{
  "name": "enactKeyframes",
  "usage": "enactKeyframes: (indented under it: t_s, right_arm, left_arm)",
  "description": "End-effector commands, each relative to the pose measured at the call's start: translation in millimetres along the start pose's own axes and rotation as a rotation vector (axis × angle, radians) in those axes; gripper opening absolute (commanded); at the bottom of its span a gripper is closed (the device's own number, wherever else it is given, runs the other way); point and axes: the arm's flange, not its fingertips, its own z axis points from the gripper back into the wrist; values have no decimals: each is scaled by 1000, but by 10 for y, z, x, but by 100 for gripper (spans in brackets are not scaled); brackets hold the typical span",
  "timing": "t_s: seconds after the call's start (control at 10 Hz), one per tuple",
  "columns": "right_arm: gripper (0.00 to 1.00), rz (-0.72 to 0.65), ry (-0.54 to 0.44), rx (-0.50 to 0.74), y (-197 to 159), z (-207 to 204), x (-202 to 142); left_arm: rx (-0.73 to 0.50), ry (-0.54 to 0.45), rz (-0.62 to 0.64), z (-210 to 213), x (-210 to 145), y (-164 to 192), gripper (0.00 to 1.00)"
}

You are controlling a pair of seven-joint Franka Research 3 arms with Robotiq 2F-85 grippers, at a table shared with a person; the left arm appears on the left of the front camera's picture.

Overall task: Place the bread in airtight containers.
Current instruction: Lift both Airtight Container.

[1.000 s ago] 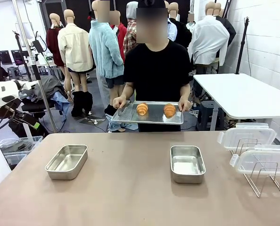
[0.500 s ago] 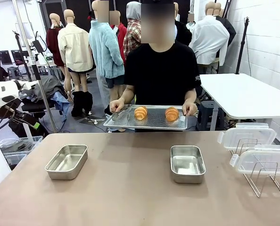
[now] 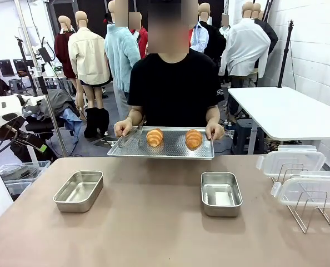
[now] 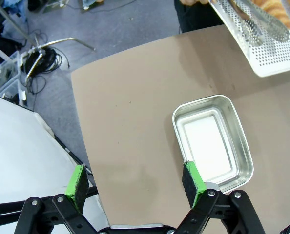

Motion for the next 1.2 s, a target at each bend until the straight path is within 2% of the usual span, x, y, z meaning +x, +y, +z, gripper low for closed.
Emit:
enactKeyframes:
  t_s: [0.0, 0.9, 1.0, 1.1]
  right_arm:
    - [100, -10, 1, -2, 10, -9, 0]
    - [100, 0, 0, 0, 0, 0, 0]
    - [100, 19, -5, 55, 83, 129, 237]
    - [100, 65, -10, 60, 240, 317, 530]
  left_arm:
    - [6, -13, -15, 8, -47, 21, 100]
    - [6, -13, -15, 8, -47, 21, 100]
    - [0, 0, 0, 0, 0, 0, 100]
    - [44, -13, -20, 173, 131, -128, 100]
